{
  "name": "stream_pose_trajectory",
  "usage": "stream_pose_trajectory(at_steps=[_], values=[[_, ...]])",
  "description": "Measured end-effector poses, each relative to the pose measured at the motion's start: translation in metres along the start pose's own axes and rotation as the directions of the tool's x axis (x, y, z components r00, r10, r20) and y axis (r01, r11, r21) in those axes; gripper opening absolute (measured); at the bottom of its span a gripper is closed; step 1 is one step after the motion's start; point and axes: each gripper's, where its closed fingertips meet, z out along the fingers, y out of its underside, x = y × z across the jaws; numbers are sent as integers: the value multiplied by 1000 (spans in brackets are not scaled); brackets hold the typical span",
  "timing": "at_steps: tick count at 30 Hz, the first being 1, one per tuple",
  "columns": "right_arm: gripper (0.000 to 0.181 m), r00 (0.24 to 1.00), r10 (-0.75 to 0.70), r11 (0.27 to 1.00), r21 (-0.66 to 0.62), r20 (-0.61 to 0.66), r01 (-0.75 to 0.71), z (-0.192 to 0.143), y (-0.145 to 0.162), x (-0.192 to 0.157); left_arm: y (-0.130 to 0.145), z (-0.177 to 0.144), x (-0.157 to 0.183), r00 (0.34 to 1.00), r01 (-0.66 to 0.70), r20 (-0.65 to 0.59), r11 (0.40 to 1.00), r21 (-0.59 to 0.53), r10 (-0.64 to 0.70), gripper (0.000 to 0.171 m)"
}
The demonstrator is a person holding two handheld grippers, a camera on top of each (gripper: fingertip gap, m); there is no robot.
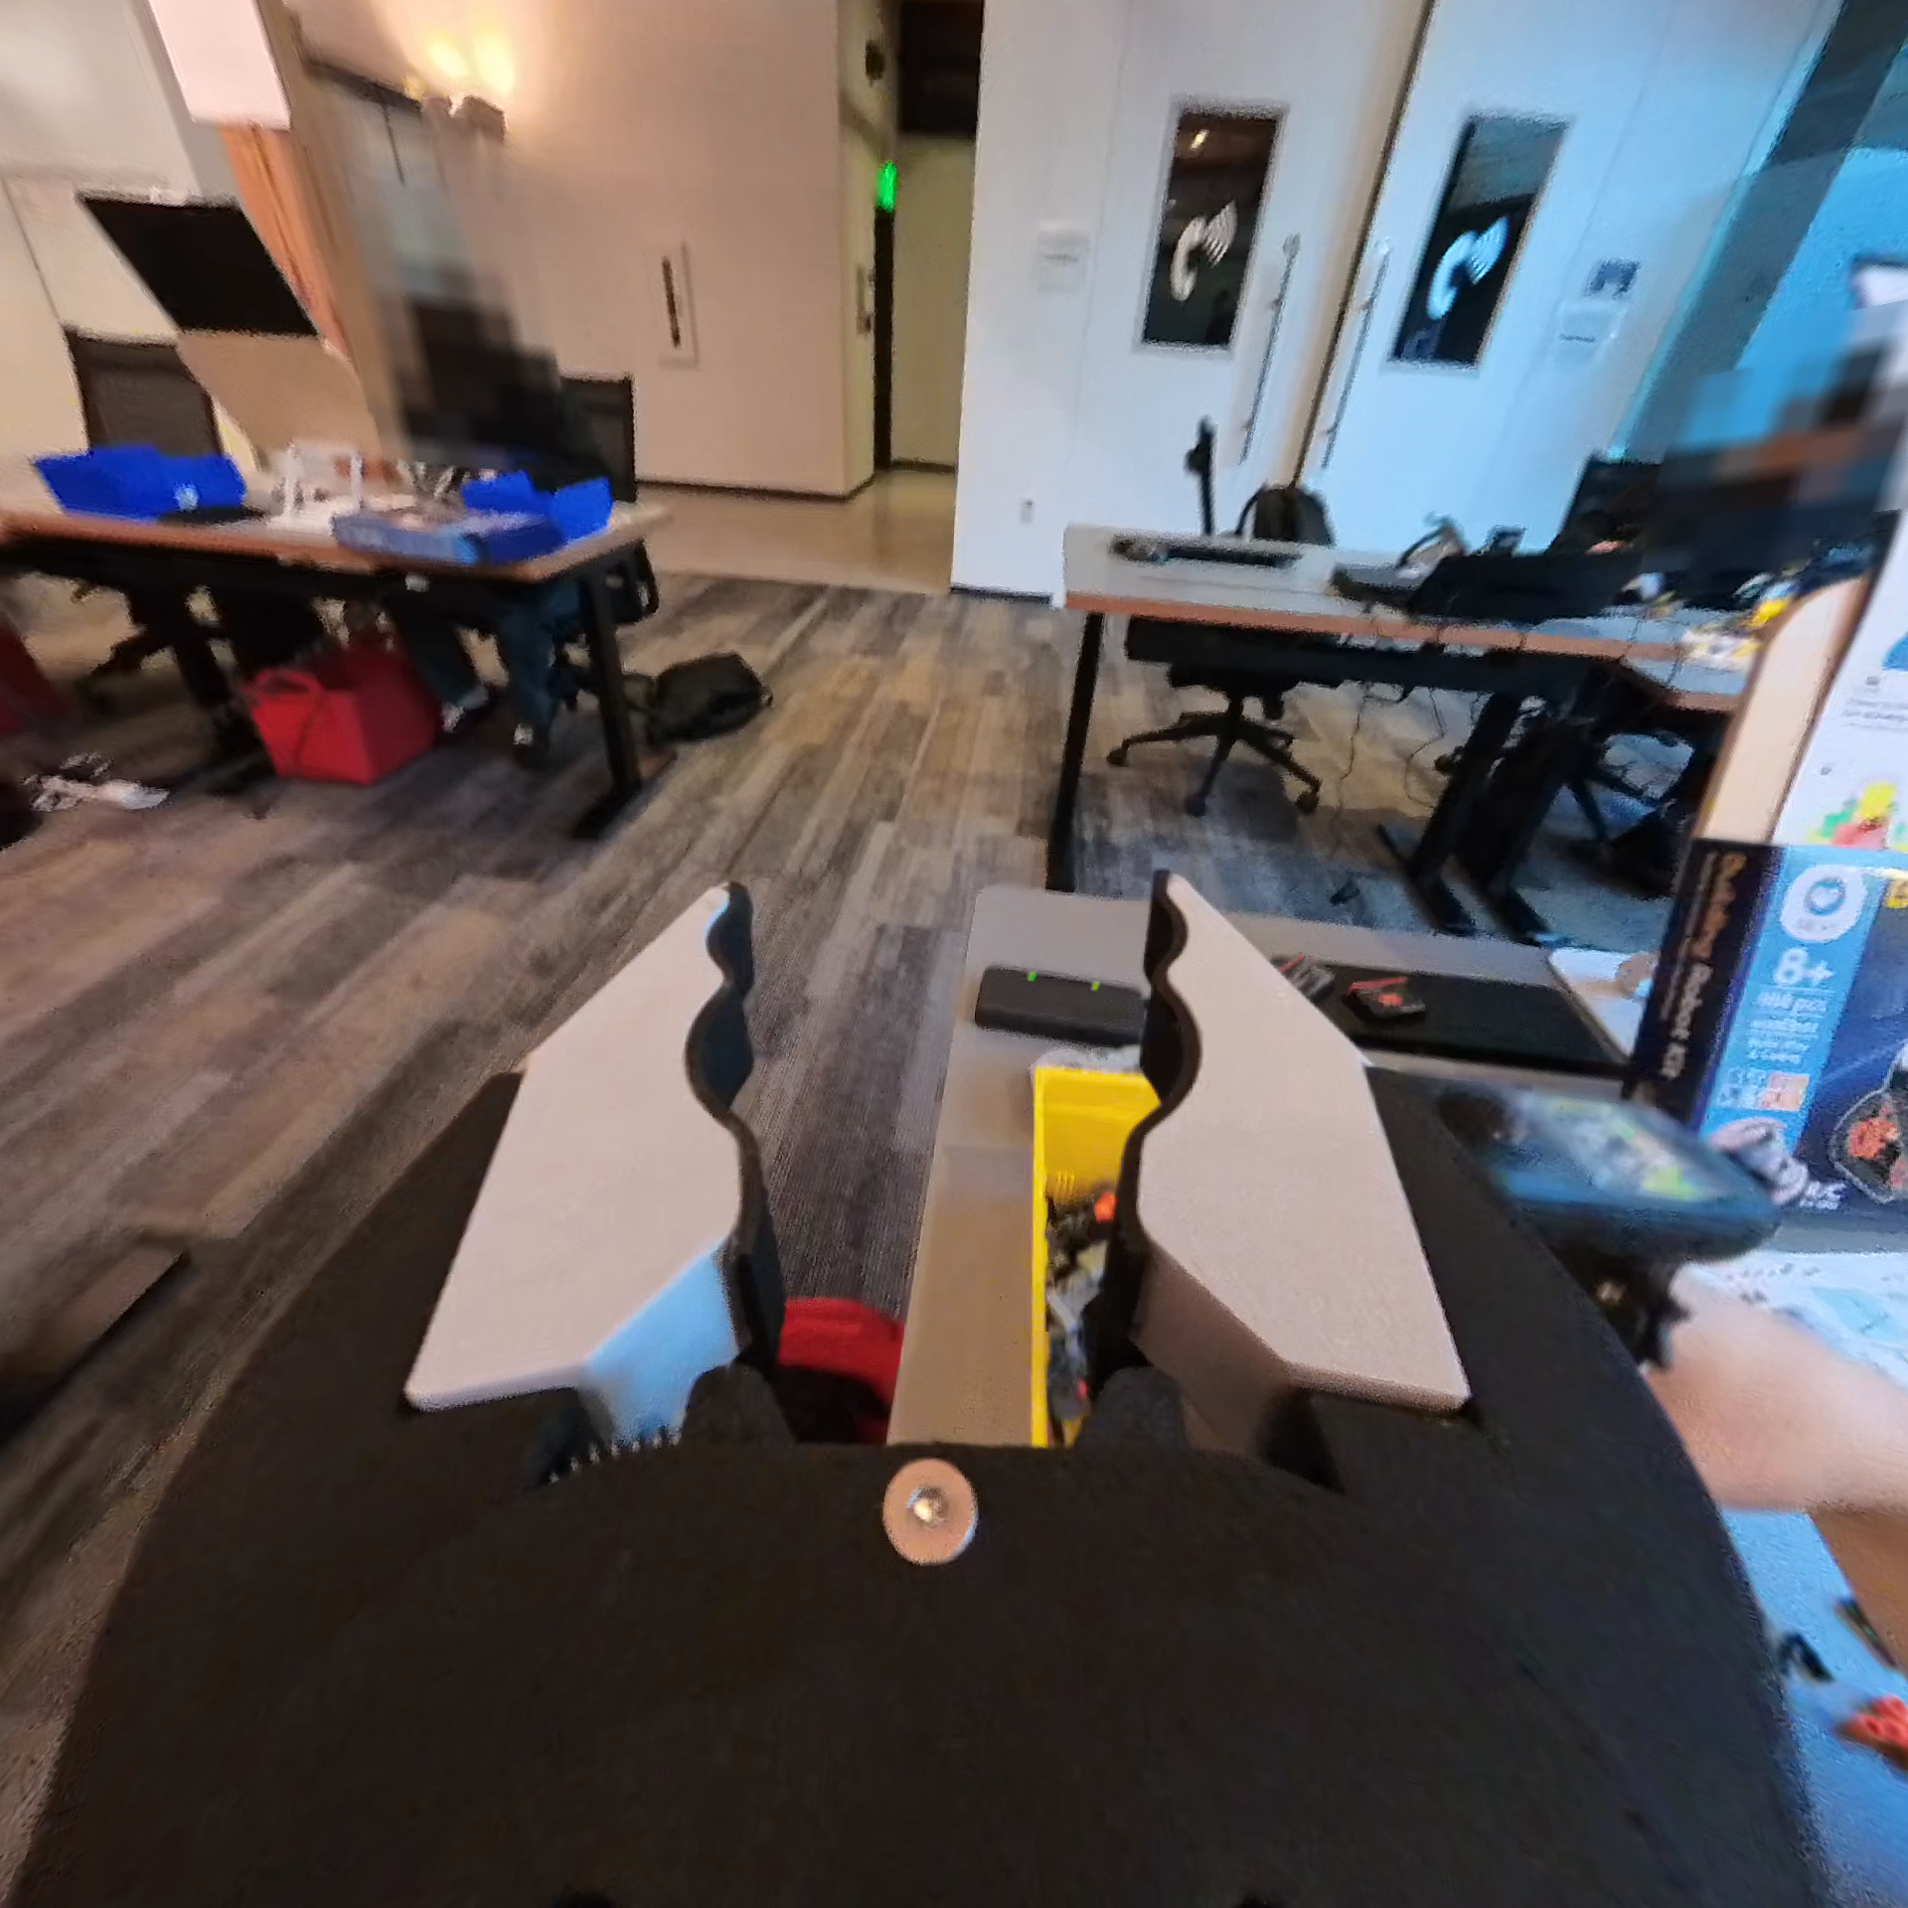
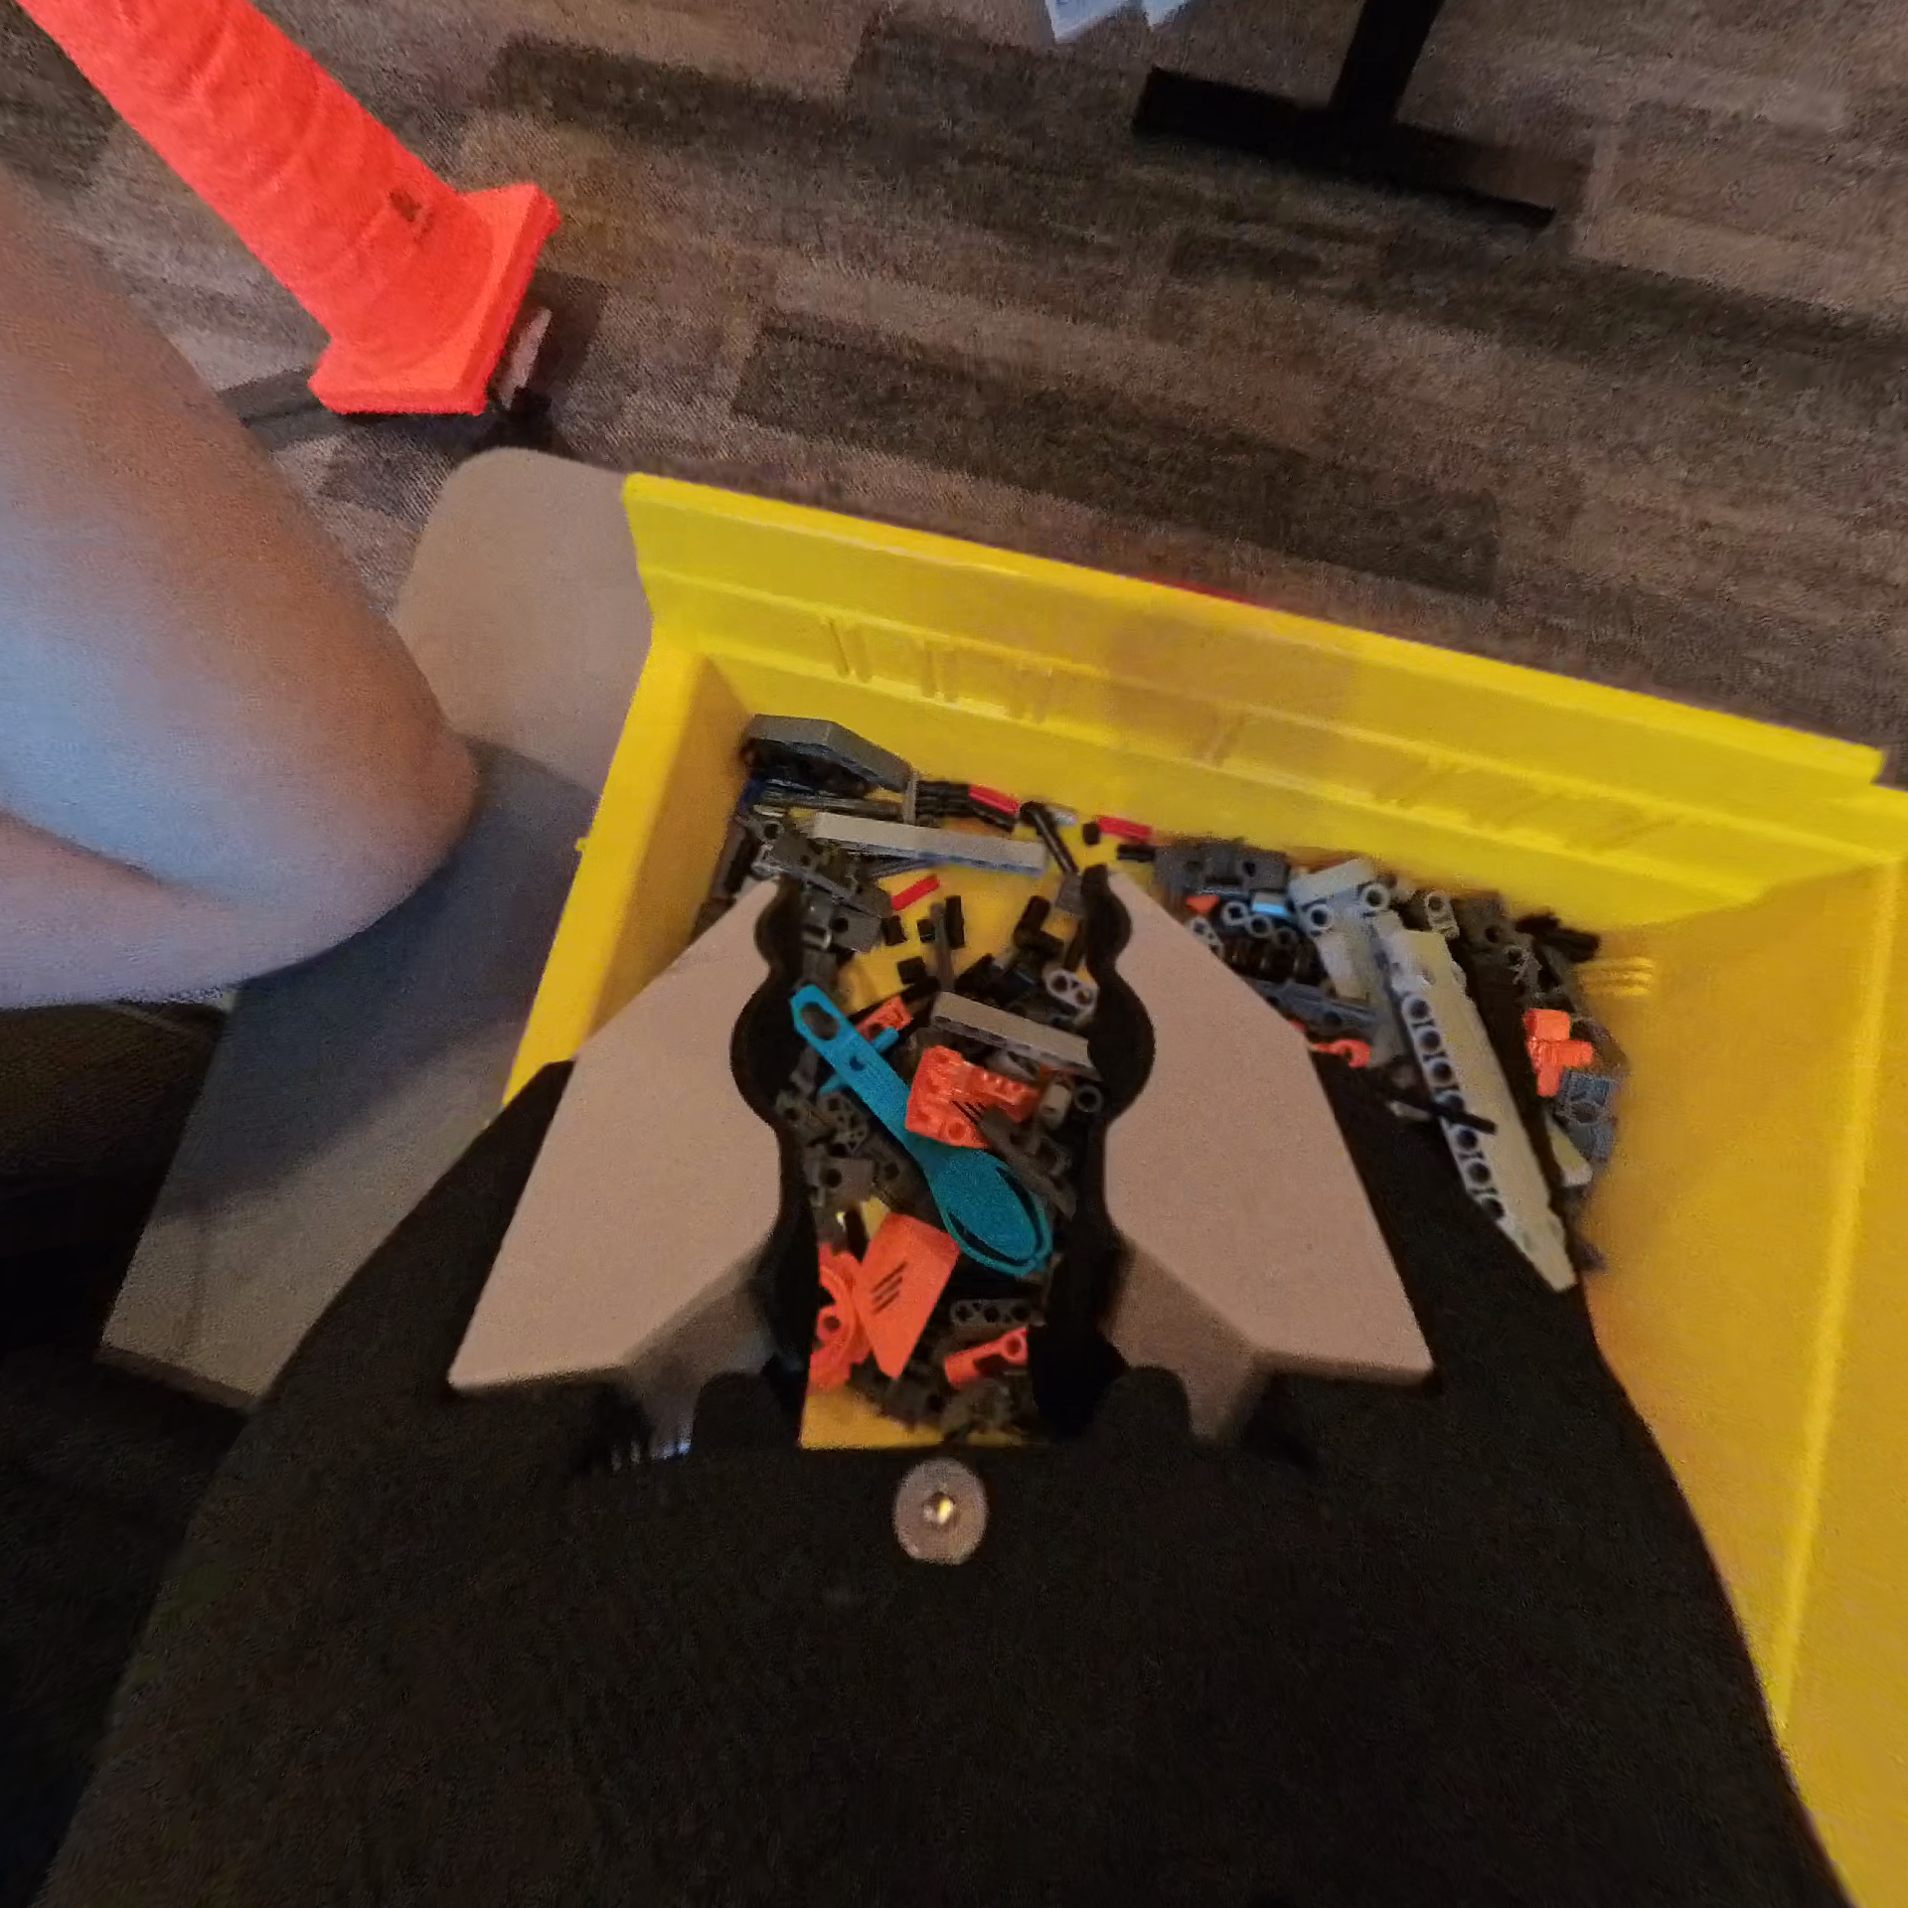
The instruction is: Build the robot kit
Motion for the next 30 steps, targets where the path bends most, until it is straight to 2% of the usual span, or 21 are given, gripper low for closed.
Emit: stream_pose_trajectory(at_steps=[3,6,10,16,19,22,27,30], values=[[60,991,92,980,-169,-95,-107,22,15,7,-6,17,-4,991,48,-126,996,73,-38,74],[59,986,167,961,-218,-24,-168,38,13,-13,-5,38,-6,977,66,-208,996,61,-52,76],[58,982,184,964,-189,-30,-187,49,6,-21,6,55,-27,990,26,-139,999,36,-21,77],[54,975,224,952,-214,-7,-220,46,5,-33,4,66,-39,987,23,-158,996,81,-10,71],[54,956,284,924,-245,-72,-293,43,8,-31,6,71,-48,995,38,-96,997,73,-30,68],[54,965,246,919,-295,-92,-262,43,17,-36,2,67,-61,993,120,-34,987,104,-117,67],[55,979,188,940,-275,-75,-202,38,19,-38,-19,40,-65,975,221,-31,949,227,-220,65],[63,989,124,939,-313,-81,-143,39,27,-36,-35,26,-55,970,242,-60,922,302,-235,61]])
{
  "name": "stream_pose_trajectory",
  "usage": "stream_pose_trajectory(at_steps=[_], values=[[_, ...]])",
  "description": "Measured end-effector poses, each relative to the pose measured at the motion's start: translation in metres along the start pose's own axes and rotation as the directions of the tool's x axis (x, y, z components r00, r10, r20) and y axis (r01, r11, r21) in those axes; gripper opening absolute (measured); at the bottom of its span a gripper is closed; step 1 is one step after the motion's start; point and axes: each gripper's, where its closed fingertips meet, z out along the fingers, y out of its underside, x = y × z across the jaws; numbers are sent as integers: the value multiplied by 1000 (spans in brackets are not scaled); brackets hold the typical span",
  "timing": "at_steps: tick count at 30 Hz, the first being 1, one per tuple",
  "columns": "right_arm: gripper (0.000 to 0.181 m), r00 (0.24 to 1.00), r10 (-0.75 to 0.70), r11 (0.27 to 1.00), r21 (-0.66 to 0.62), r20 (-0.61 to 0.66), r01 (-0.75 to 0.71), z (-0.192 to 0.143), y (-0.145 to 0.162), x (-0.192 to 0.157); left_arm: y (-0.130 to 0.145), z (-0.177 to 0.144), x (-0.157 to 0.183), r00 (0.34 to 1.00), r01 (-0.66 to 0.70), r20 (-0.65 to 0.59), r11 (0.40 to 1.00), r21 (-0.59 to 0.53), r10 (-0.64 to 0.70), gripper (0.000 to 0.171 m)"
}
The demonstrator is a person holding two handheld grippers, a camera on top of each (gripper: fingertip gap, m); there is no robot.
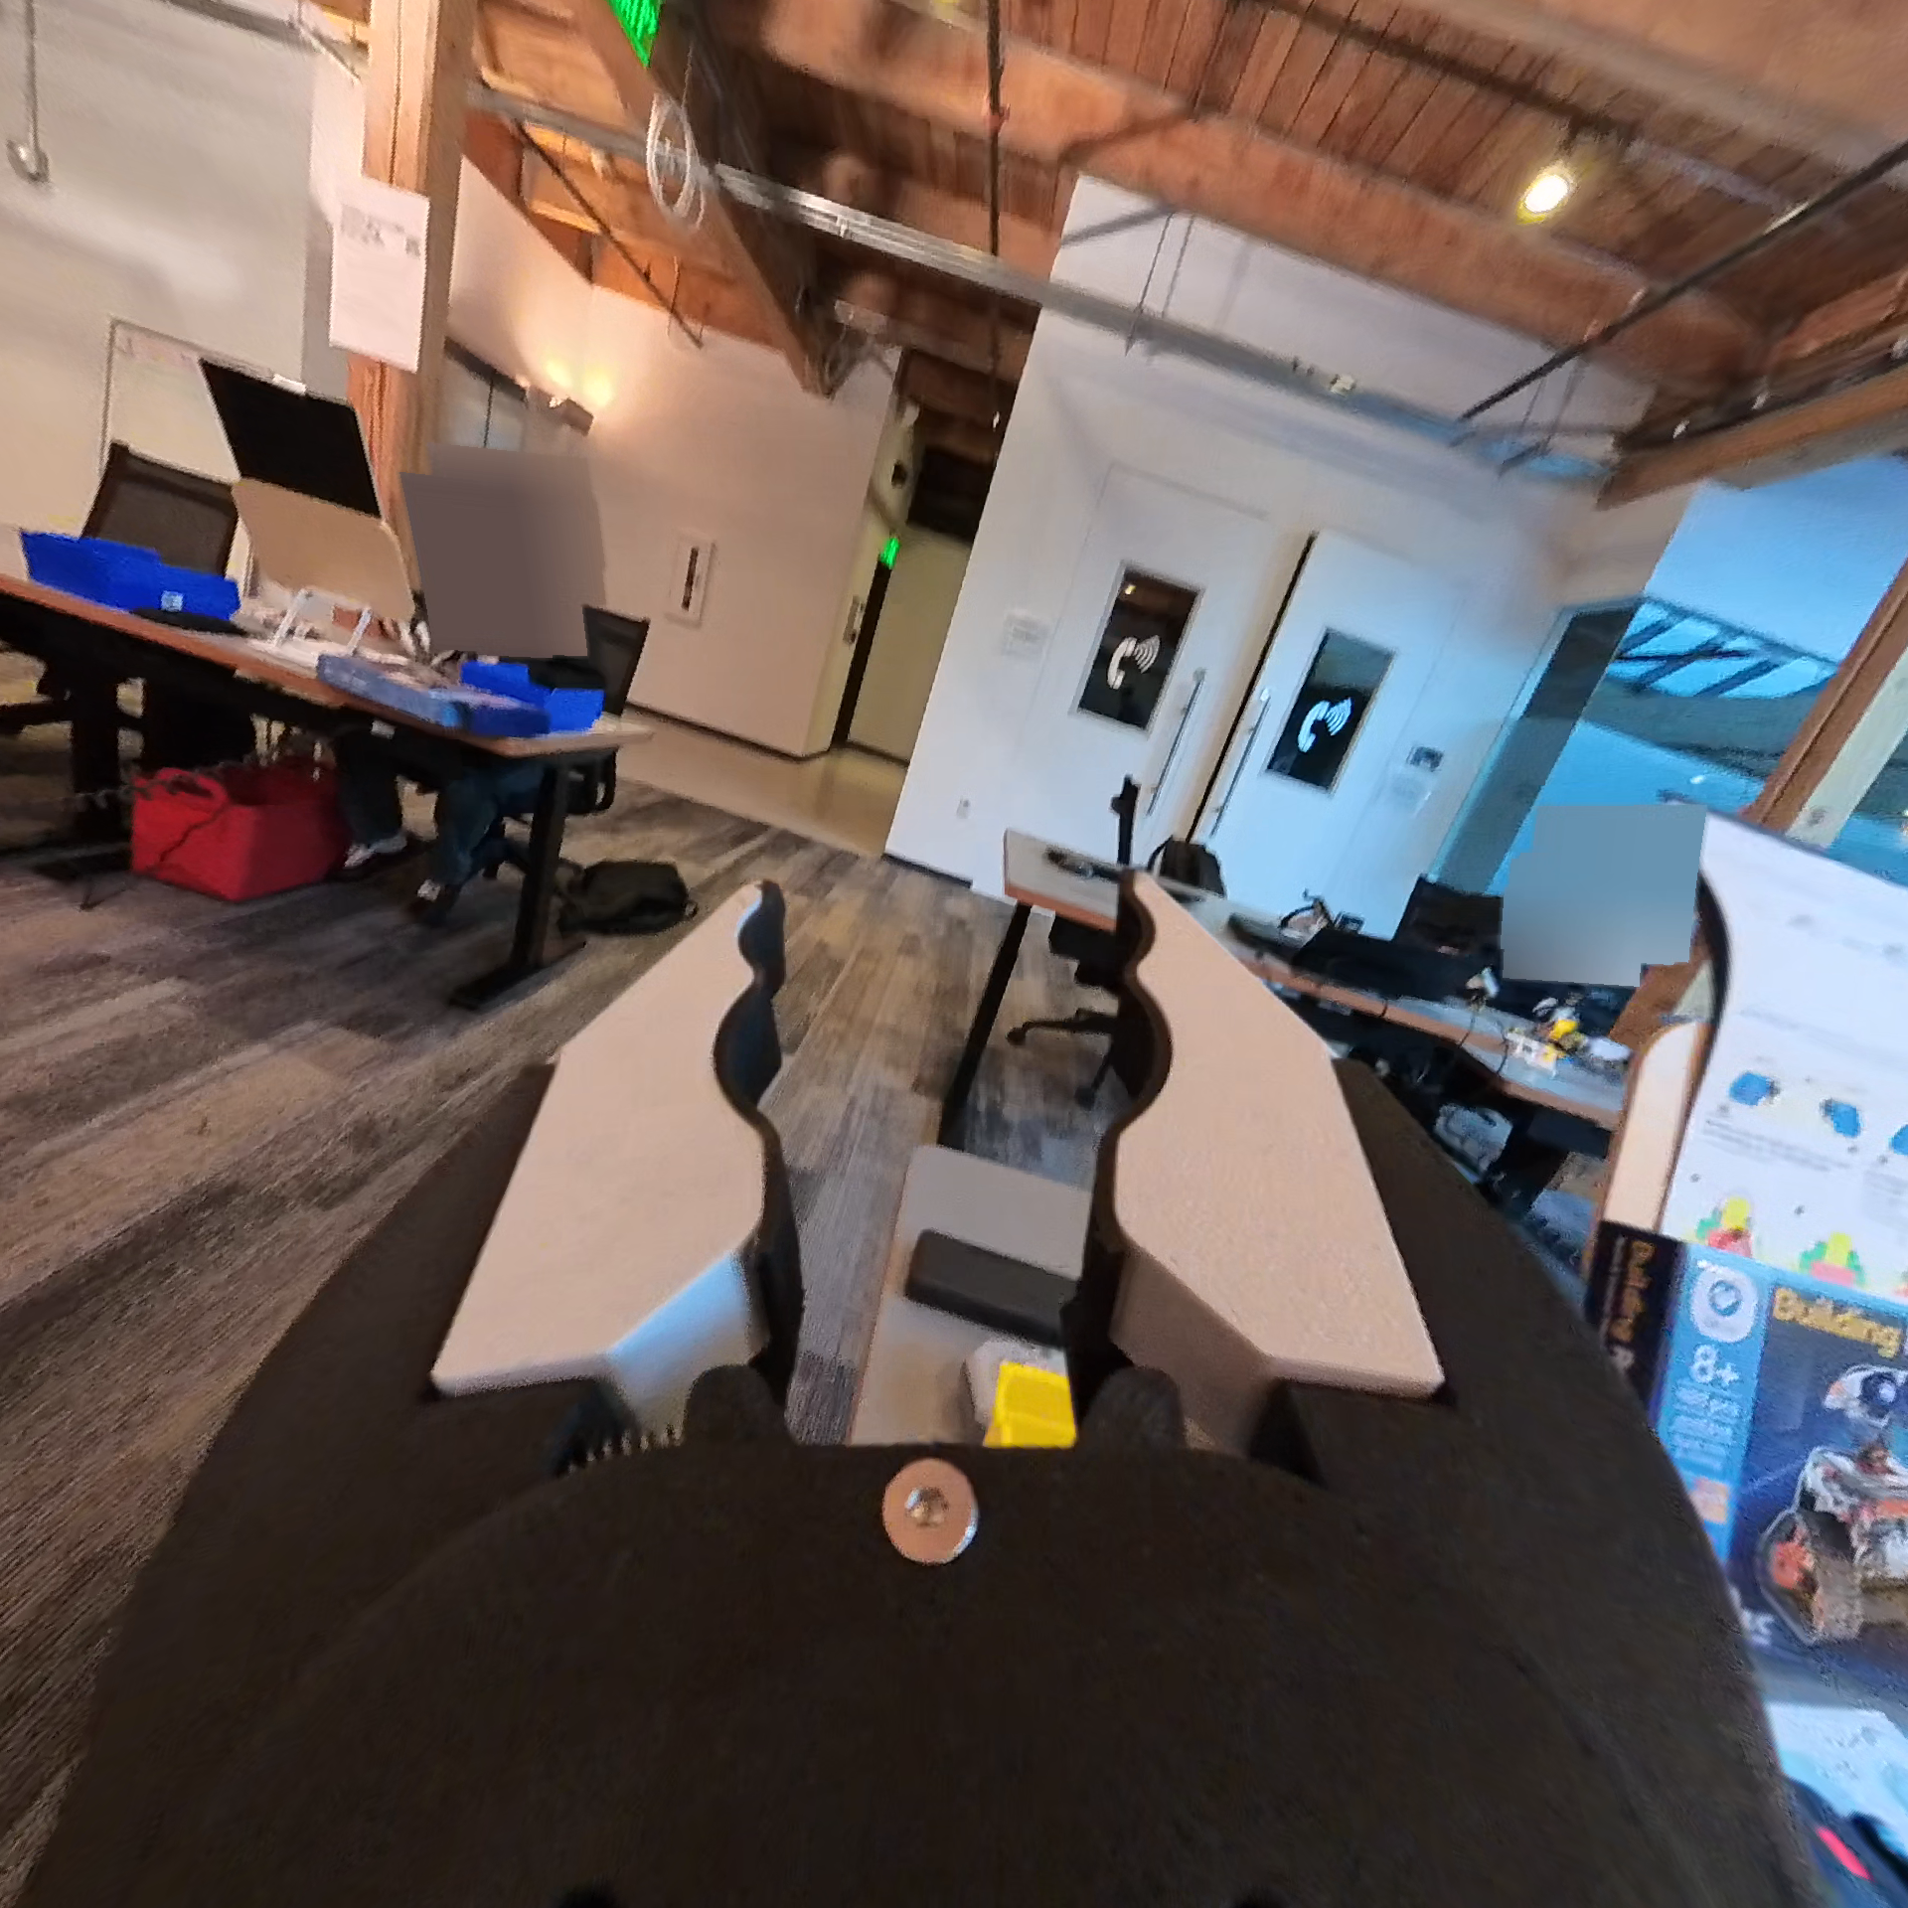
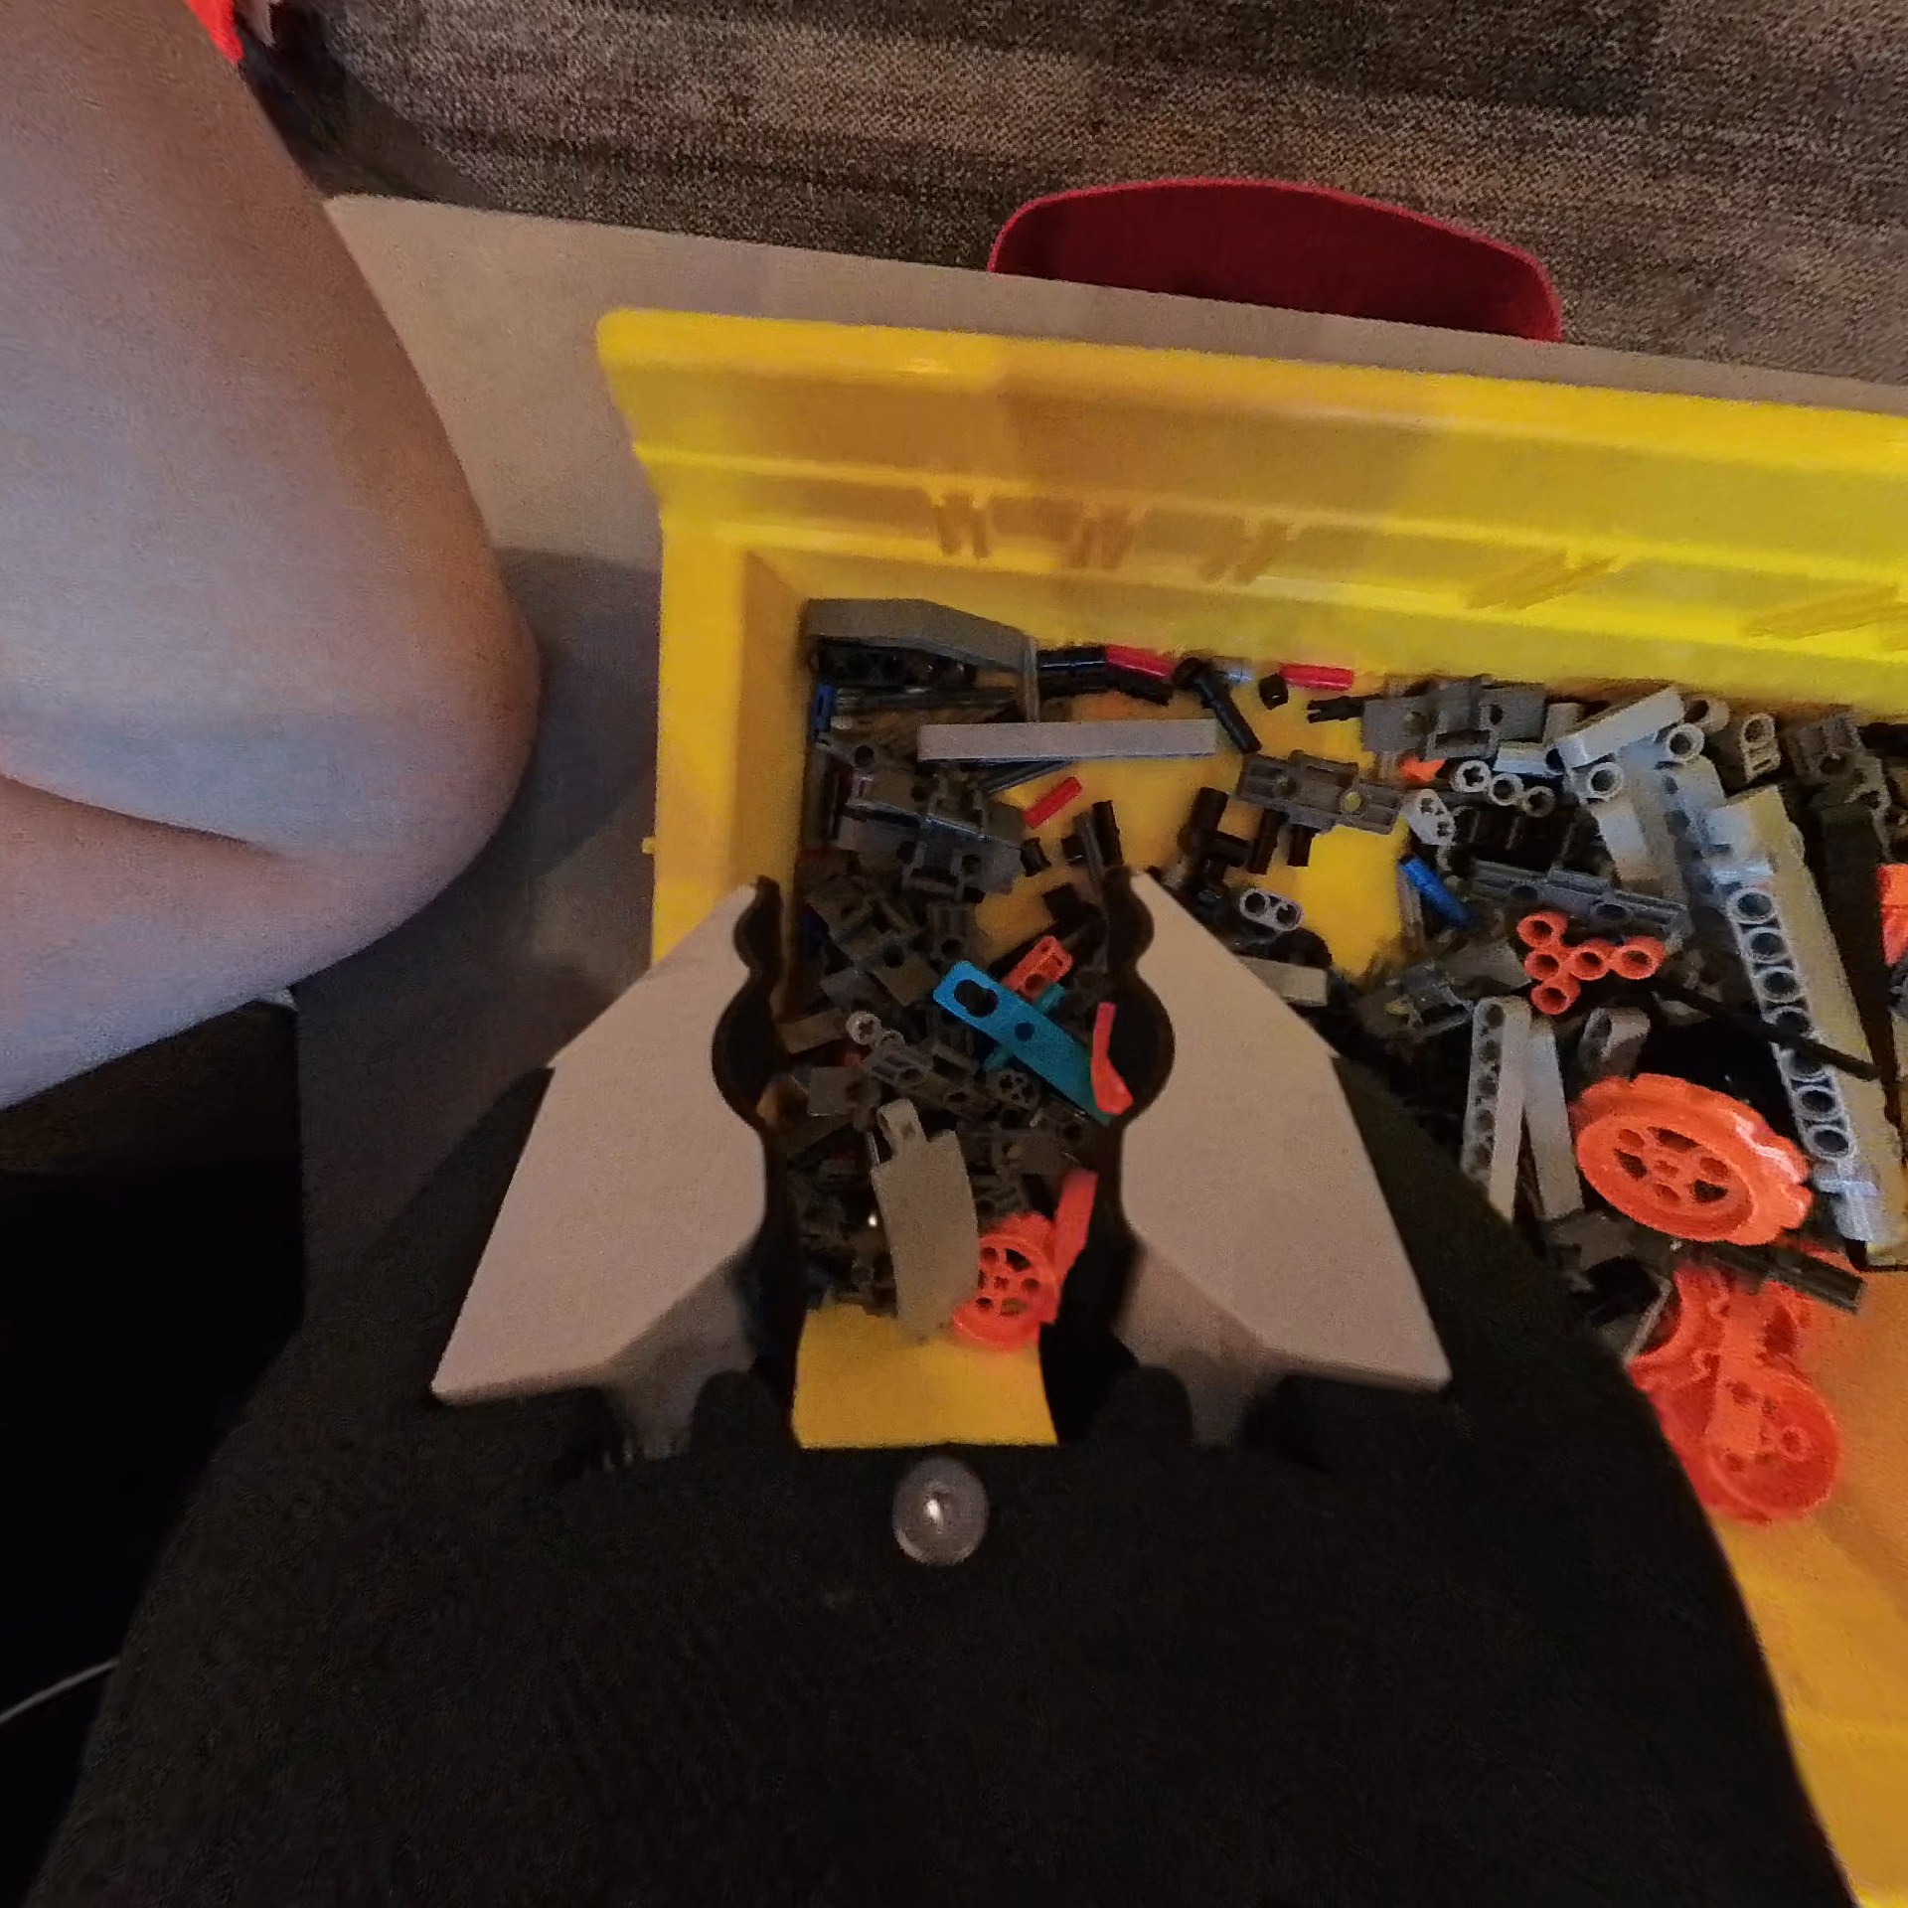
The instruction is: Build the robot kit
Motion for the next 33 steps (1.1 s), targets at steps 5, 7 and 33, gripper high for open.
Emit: stream_pose_trajectory(at_steps=[5,7,33], values=[[66,1000,5,1000,2,25,-5,2,5,5,-8,2,31,999,-45,-23,997,66,46,63],[69,1000,-19,999,-47,11,20,4,17,6,-10,2,43,998,-50,-36,995,88,54,64],[18,996,-71,994,-80,61,76,41,24,18,2,-7,46,962,78,-257,995,-53,-90,57]])
